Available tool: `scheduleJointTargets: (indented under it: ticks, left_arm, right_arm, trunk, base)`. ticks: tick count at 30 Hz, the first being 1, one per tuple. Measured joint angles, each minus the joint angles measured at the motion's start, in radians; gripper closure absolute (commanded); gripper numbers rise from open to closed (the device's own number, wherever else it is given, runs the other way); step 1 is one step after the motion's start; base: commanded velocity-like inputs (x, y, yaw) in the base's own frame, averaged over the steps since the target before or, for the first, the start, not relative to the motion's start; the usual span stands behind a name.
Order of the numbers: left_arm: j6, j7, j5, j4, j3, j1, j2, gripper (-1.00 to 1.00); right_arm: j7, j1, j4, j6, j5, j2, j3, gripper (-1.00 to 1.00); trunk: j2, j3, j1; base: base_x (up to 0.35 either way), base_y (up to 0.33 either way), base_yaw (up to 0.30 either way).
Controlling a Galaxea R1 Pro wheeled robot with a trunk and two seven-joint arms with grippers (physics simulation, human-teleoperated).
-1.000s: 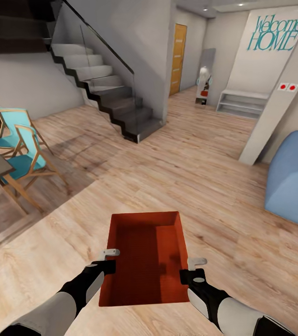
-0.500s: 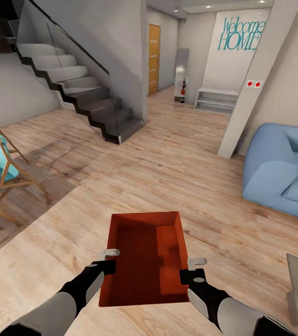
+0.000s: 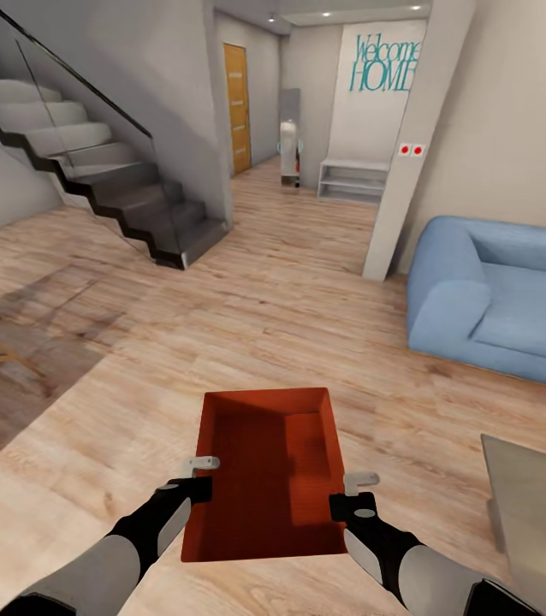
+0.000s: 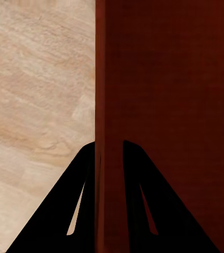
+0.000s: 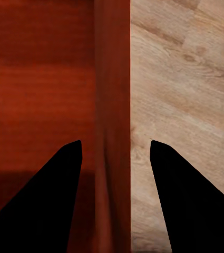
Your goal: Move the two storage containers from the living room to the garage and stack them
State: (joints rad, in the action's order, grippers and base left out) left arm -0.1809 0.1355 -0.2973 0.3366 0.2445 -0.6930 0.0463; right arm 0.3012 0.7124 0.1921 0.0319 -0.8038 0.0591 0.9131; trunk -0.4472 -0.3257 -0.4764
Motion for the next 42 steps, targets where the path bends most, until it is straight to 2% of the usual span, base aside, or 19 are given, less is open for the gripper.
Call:
scheduleJointTargets:
  ticks: [13,22,42]
  left_arm:
    - [-0.001,0.000,0.001,0.001,0.000,0.000,0.000,1.00]
    - [0.000,0.000,-0.001,0.001,0.001,0.000,0.000,1.00]
    - [0.003,0.000,-0.004,-0.002,0.001,0.000,0.000,1.00]
  right_arm:
    - [0.000,0.000,0.000,0.000,0.000,0.000,-0.001,1.00]
    - [0.000,0.000,0.000,0.000,0.000,0.000,0.000,1.00]
    - [0.000,0.000,0.000,0.000,-0.001,0.000,0.002,1.00]
  trunk:
    - [0.000,0.000,0.000]
    - [0.000,0.000,0.000]
    - [0.000,0.000,0.001]
  base:
    - [0.000,0.000,-0.265]
    - [0.020,0.002,-0.055]
    - [0.300,0.087,0.000]
